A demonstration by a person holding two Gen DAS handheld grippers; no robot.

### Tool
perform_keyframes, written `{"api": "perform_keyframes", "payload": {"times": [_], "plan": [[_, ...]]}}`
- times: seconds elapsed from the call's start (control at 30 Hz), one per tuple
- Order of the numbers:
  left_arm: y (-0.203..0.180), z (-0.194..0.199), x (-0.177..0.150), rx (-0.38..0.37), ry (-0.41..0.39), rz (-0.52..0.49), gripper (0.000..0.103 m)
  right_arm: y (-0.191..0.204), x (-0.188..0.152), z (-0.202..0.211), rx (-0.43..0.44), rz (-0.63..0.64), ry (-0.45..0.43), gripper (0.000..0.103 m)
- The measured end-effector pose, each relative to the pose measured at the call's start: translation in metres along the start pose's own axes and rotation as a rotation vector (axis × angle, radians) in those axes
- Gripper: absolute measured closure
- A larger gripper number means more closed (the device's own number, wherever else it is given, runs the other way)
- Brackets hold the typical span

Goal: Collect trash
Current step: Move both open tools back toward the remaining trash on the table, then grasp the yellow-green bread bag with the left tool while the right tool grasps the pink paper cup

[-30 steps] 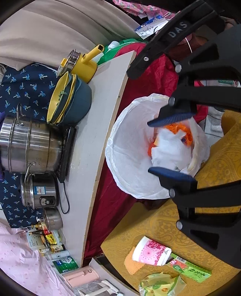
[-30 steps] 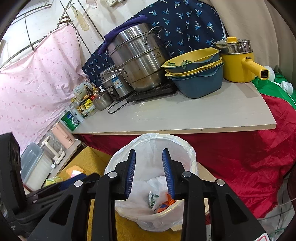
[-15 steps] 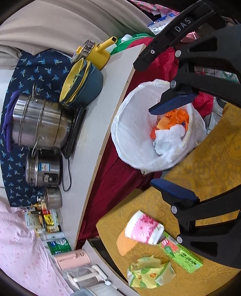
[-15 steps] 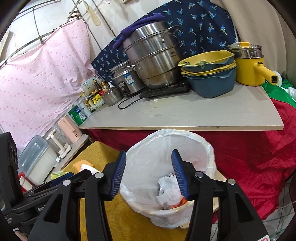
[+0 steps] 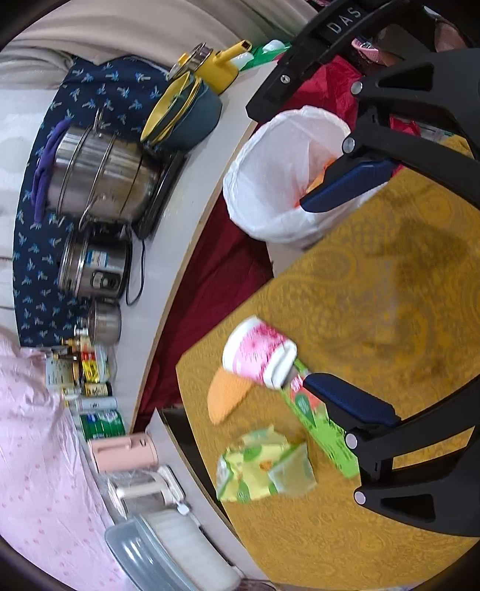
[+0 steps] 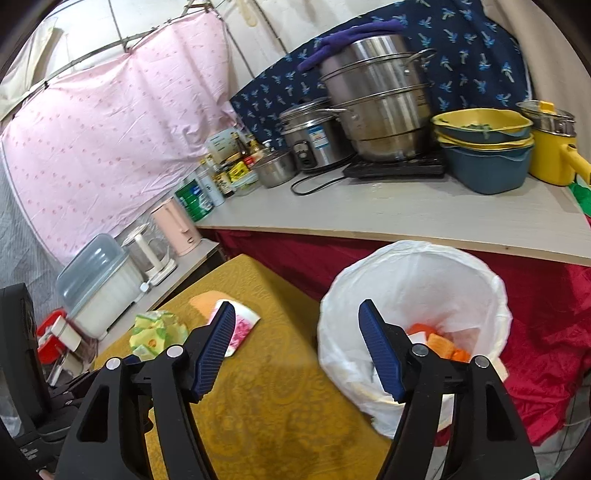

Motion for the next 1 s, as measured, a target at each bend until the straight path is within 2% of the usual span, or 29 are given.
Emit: {"api": "perform_keyframes", "payload": {"times": [0.27,0.6,0.8,1.0], "plan": [[0.074,0.014,-0.012,0.09,0.003,0.103,0.015,0.045,-0.02,-0.021,0.058,0.041,0.059,0.034],[0.146,0.01,-0.016,0.167,0.018,0.216,0.011,0.09,-0.052,-0.065,0.107,0.053,0.164,0.025],[0.176,-0.012,-0.006,0.187,0.032,0.254,0.011,0.108,-0.064,-0.103,0.097,0.07,0.221,0.02],[0.197,-0.048,0.0,0.188,0.077,0.27,0.011,0.118,-0.075,-0.155,0.05,0.059,0.279,0.019]]}}
Point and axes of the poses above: each gripper's, at about its wrist camera, not at the fingertips, and z roughly against the way its jaws point, y to its left, x to its top, the point moved 5 cm from there along -z, roughly the way its jaws point, and after that the axes turned 3 degrees about -y, right-handed, at the moved point
